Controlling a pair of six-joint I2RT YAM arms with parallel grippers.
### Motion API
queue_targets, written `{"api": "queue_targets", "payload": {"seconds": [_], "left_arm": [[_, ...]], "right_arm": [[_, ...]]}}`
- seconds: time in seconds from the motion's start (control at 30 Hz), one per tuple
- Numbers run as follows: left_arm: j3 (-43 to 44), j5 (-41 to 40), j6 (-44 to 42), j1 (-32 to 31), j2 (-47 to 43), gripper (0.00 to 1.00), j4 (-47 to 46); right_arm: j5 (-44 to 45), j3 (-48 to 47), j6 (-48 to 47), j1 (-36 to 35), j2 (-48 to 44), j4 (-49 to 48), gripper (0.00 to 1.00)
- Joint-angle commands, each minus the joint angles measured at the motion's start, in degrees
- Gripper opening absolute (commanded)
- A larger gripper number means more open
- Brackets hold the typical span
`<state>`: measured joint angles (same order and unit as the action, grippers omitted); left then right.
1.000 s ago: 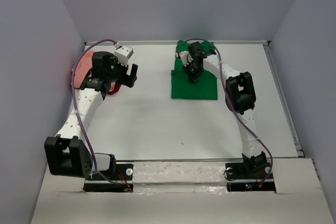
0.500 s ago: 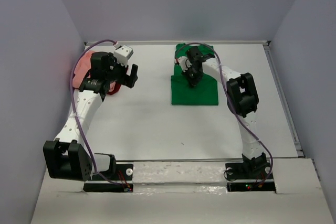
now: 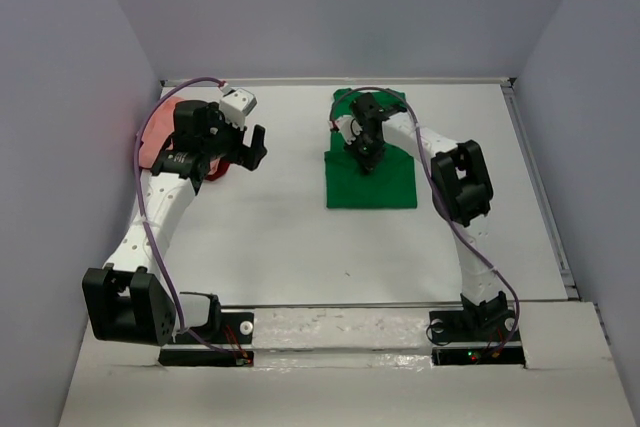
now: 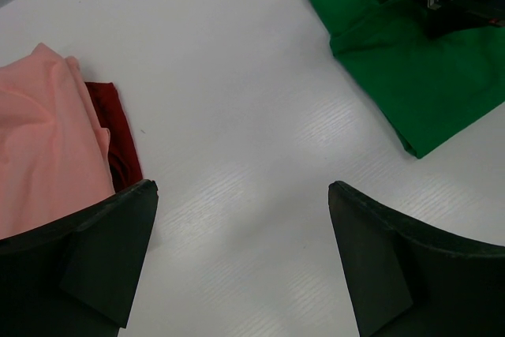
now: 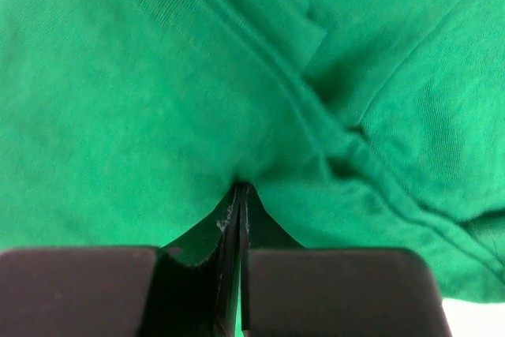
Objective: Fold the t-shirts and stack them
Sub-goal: Fold the tshirt
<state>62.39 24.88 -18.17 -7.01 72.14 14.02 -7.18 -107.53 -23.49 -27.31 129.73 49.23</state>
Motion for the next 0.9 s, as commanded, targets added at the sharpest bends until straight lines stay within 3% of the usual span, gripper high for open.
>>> {"api": "queue_targets", "payload": {"seconds": [0.0, 0.03, 0.07, 0.1, 0.23, 0.33, 0.43, 0.57, 0.73, 0.87], "left_arm": [[1.8, 3.9, -0.3, 0.2, -2.0, 0.99, -0.9], [1.8, 4.4, 0.2, 0.2, -1.5, 0.99, -0.9], [2.0, 5.1, 0.6, 0.2, -1.0, 0.99, -1.1], [2.1, 4.7, 1.6, 0.1, -0.2, 0.99, -1.5], [2.4, 5.1, 2.9, 0.1, 0.6, 0.99, -2.3], [1.2, 5.6, 0.4, -1.6, -0.8, 0.99, -2.5], [-0.4, 5.3, -1.5, -3.3, -2.0, 0.99, -1.1], [-5.5, 12.9, 1.7, -3.3, -4.2, 0.99, -2.6], [-13.8, 19.2, 10.4, -3.2, -6.6, 0.99, -11.5], [-18.7, 20.8, 14.8, -3.3, -6.6, 0.99, -16.1]], "right_arm": [[2.7, -5.9, -1.4, -1.0, -5.7, 5.5, 0.11], [3.6, -7.7, -1.8, -1.0, -6.7, 5.4, 0.30], [4.4, -8.4, -2.0, -1.0, -8.5, 5.5, 0.42], [6.5, -9.0, -2.1, -1.0, -9.5, 5.3, 0.66], [12.3, -5.7, -2.3, -1.0, -16.0, 2.7, 0.90], [15.5, 4.0, -2.6, -1.0, -22.6, -0.6, 0.90], [18.9, 15.5, 0.1, 0.3, -28.2, -1.9, 0.77], [20.5, 28.8, 5.2, 3.7, -35.6, -4.4, 0.73], [13.2, 38.2, 13.4, 12.8, -42.6, -5.1, 0.65], [9.1, 40.5, 16.4, 16.8, -45.4, -4.1, 0.64]]}}
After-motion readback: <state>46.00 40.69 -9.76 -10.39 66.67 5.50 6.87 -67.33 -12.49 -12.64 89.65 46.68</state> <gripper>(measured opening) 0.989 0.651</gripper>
